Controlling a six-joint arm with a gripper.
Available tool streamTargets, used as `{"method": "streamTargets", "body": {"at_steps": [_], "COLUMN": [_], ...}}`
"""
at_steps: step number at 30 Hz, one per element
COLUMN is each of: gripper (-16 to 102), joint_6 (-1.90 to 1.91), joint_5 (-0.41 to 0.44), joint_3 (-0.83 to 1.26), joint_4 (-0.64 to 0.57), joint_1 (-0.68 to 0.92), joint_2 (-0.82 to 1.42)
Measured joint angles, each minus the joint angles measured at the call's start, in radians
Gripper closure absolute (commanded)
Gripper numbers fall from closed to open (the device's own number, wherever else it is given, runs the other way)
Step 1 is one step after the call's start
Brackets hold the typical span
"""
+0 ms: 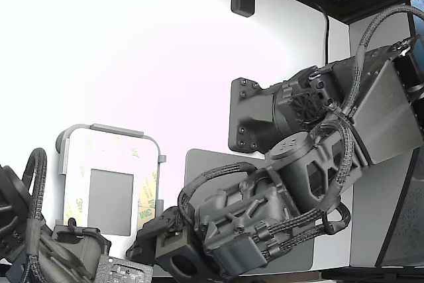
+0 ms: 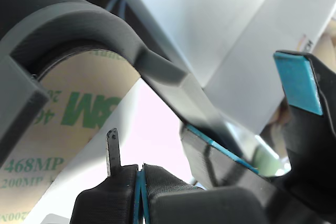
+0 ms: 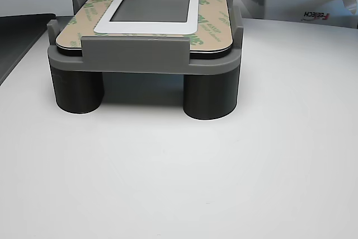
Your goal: Peel off protective film from adhesive tape.
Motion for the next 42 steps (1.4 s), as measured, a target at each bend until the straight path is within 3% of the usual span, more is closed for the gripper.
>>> {"method": "streamTargets", "body": {"at_steps": [42], "gripper": [97], "joint_6": [-0.009], "joint_5": [-0.028], "joint_3": [-0.006], "joint_4": [-0.026], "joint_1": [-0.018], "joint_2": [-0.041]}}
